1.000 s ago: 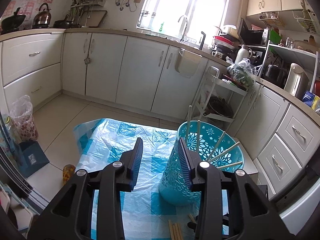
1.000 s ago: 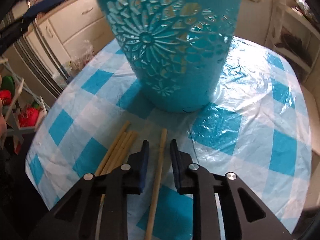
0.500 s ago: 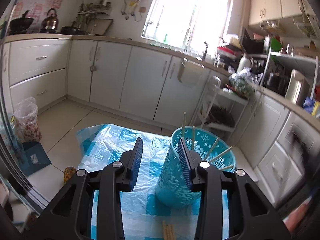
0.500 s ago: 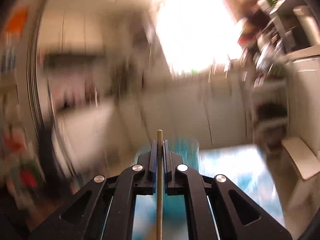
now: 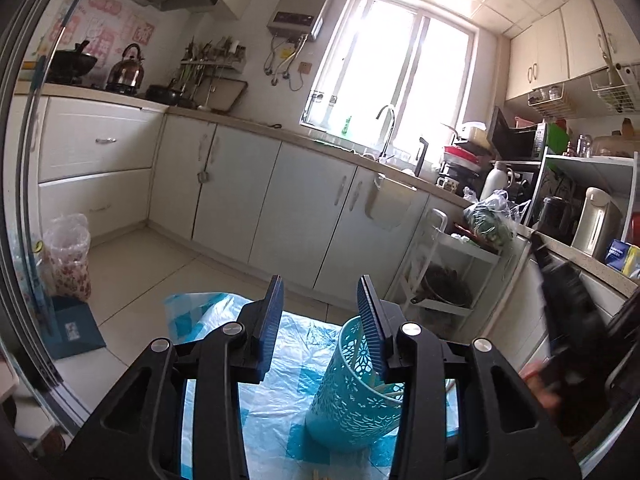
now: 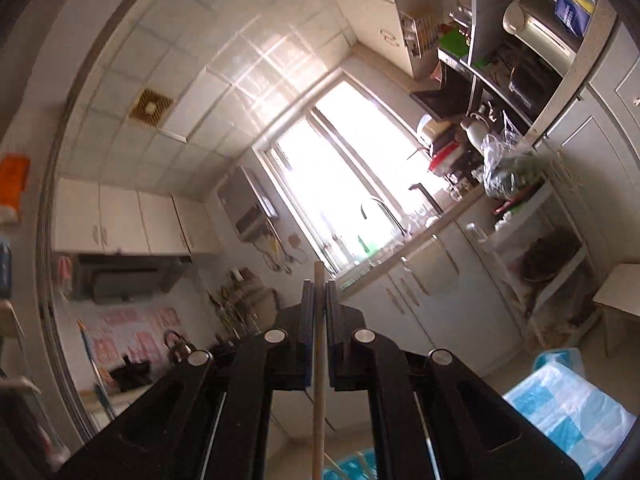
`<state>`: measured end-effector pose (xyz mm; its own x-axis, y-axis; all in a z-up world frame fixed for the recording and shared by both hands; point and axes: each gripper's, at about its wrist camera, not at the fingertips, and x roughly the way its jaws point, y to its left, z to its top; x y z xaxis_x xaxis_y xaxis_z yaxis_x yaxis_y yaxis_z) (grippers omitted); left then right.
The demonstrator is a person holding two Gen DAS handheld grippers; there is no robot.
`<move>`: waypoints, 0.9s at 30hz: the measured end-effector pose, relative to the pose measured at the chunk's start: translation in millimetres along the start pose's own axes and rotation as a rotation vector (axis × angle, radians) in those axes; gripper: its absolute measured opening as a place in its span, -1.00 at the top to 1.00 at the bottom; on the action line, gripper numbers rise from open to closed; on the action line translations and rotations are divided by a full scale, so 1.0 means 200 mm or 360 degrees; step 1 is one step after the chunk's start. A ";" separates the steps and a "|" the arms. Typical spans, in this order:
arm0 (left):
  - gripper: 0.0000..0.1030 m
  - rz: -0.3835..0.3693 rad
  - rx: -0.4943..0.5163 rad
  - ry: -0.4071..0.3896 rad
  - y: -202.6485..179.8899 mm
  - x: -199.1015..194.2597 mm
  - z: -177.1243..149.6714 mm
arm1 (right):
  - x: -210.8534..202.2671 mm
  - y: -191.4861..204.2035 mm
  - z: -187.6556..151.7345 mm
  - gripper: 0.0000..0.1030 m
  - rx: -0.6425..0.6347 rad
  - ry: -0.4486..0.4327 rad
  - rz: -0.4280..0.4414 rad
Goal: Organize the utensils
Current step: 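Swing the right tool's chopstick over the basket and open to drop it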
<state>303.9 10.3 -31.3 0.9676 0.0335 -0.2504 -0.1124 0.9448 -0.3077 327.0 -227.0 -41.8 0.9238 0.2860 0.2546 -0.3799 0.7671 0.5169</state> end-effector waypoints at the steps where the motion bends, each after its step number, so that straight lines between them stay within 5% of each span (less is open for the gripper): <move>1: 0.28 -0.0006 -0.0003 0.0008 0.00 0.00 0.00 | 0.01 -0.01 -0.01 0.88 -0.0010 0.0029 -0.0004; 9: 0.27 -0.0027 0.0010 0.0075 -0.01 0.01 -0.02 | -0.01 -0.04 -0.12 0.88 -0.0070 0.0255 0.0008; 14: 0.26 -0.0022 -0.0002 0.0117 0.01 0.01 -0.05 | -0.03 -0.07 0.05 0.88 0.0118 0.0122 0.0061; 19: 0.26 -0.0016 -0.0016 0.0123 0.02 0.03 -0.06 | 0.02 0.04 0.18 0.88 0.0023 -0.0023 0.0081; 27: 0.26 -0.0005 -0.0016 0.0117 0.03 0.04 -0.05 | 0.05 -0.01 -0.11 0.87 -0.0192 0.0309 0.0011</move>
<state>309.0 12.2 -44.2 0.9488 0.0065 -0.3159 -0.1122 0.9416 -0.3175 338.2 -213.1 -58.4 0.9174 0.3876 0.0900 -0.3887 0.8244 0.4115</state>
